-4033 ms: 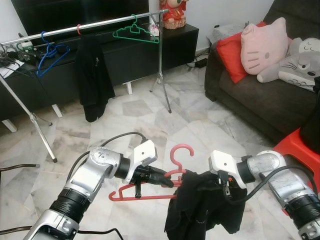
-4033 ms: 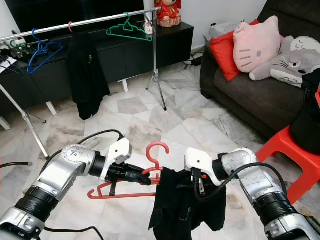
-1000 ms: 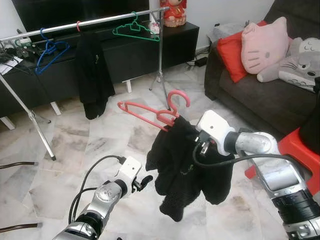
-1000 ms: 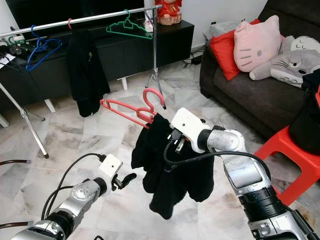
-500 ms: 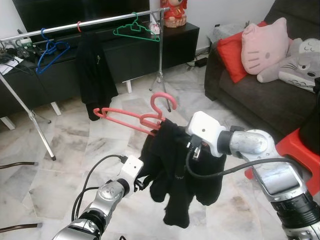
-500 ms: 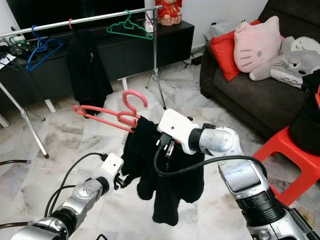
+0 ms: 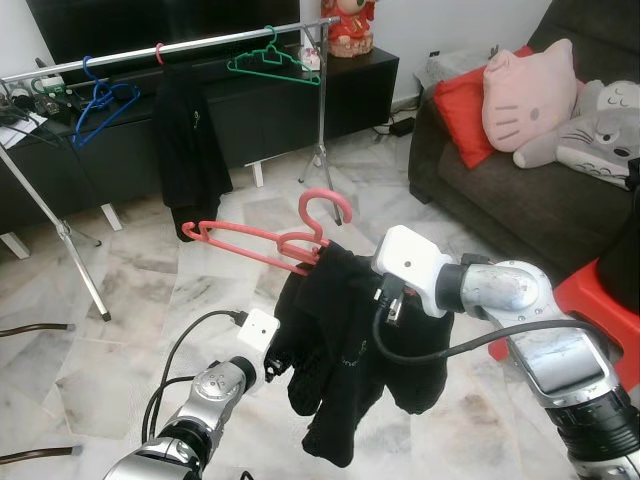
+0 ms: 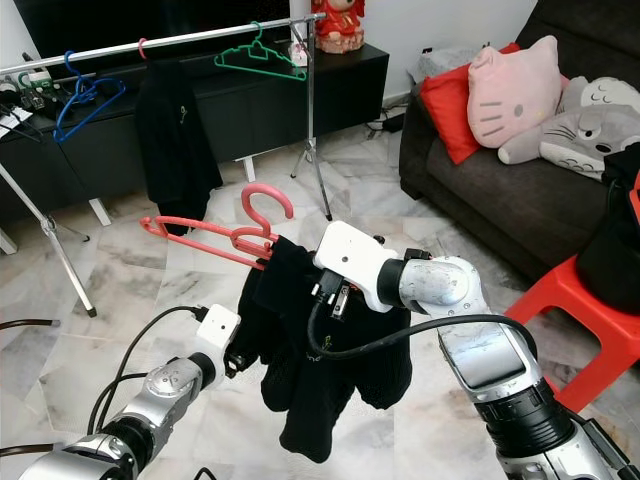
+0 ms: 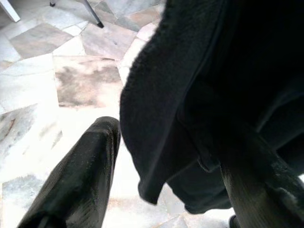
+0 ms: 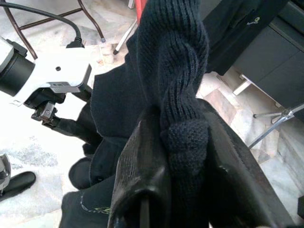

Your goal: Hang hanger

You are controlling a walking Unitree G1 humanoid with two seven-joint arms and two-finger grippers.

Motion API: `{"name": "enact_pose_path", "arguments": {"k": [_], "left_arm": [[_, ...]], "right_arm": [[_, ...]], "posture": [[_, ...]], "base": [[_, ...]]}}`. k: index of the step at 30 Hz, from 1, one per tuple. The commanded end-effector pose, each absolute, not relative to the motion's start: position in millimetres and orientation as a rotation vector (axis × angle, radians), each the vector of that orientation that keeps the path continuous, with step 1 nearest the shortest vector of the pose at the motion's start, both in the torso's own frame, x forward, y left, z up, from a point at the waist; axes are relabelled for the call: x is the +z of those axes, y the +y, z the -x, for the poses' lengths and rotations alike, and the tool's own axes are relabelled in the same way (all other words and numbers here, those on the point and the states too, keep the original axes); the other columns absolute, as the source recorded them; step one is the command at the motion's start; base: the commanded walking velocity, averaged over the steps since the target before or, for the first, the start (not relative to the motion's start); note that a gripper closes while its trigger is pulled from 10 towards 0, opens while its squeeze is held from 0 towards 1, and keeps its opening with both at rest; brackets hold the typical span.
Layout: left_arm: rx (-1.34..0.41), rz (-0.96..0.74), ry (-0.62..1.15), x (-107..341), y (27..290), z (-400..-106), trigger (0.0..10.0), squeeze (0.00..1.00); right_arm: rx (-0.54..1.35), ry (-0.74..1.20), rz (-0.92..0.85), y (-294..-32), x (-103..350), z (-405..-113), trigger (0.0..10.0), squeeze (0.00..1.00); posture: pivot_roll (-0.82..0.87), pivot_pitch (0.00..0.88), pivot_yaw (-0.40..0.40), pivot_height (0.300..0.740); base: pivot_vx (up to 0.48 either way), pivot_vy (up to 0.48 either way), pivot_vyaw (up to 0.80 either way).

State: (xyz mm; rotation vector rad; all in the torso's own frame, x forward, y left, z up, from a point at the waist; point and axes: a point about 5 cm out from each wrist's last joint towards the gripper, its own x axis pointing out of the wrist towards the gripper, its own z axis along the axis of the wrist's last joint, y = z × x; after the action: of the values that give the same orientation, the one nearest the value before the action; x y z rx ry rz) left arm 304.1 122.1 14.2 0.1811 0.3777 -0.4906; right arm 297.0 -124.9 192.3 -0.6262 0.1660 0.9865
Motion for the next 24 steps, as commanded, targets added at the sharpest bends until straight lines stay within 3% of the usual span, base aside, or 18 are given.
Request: {"name": "enact_pose_path", "arguments": {"k": [1,24], "left_arm": [[-0.492,-0.173,0.373,16.6,122.3,-306.6,0.0,0.00],[-0.525,-0.133,0.383,16.2,118.9,-305.5,0.0,0.00]], "right_arm": [[0.997,0.110,0.638,-121.3,204.6,-294.9,0.0,0.00],[0.987,0.112,0.625,-121.1,205.7,-296.7,0.0,0.00]], "posture": [[-0.18,0.000,-0.017,0.727],[-0.18,0.000,-0.019,0.727]], "base": [[0.000,0.000,0.00],[0.000,0.000,0.00]]}}
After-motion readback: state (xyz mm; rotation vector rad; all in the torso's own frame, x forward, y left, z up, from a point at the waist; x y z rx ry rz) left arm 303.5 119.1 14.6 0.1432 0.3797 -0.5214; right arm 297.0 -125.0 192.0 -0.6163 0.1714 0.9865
